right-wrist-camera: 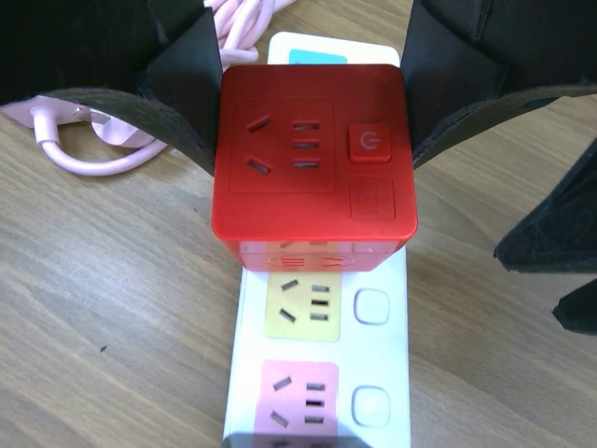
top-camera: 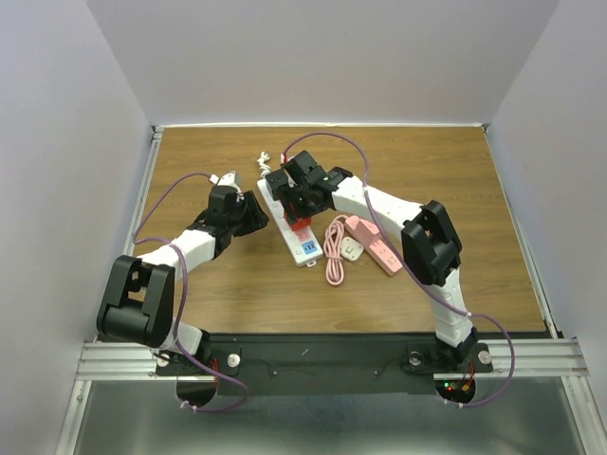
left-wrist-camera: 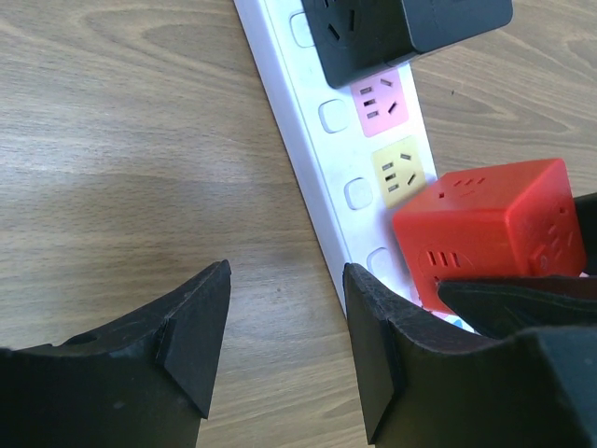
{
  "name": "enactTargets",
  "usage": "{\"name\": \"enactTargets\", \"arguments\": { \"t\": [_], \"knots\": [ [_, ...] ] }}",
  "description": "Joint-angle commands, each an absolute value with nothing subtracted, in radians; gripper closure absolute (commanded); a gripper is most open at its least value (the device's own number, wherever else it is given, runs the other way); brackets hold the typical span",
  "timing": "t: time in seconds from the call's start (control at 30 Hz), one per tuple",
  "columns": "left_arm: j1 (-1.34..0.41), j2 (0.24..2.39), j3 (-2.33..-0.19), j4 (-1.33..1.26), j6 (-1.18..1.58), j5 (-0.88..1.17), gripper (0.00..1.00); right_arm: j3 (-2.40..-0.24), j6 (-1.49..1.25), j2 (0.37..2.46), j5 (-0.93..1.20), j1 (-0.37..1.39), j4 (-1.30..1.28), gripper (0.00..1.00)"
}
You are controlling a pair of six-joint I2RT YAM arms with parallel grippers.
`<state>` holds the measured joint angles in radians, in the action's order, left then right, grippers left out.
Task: Insert the plug
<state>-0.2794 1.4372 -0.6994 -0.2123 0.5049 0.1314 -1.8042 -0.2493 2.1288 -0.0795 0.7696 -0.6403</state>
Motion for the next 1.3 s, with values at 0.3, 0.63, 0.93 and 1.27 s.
{"name": "enactTargets", "arguments": {
  "t": [0.3, 0.63, 0.93, 1.27],
  "knots": [
    [-0.262, 1.396, -0.681, -0.224, 0.488, 0.141, 0.37, -1.743, -0.215, 2.27, -0.163, 0.796, -0.692, 1.0],
    [-0.258, 1.404, -0.687, -0.222, 0.486, 0.147, 0.38, -1.645, -0.219, 2.244, -0.202, 0.805, -0.678, 0.99],
    [-0.25, 1.397, -0.684, -0.218, 0.483, 0.149, 0.37, -1.575, -0.213, 2.214, -0.221, 0.813, -0.658, 1.0],
    [-0.245, 1.394, -0.692, -0.204, 0.479, 0.147, 0.38, -1.643, -0.202, 2.252, -0.216, 0.813, -0.657, 1.0]
  ]
}}
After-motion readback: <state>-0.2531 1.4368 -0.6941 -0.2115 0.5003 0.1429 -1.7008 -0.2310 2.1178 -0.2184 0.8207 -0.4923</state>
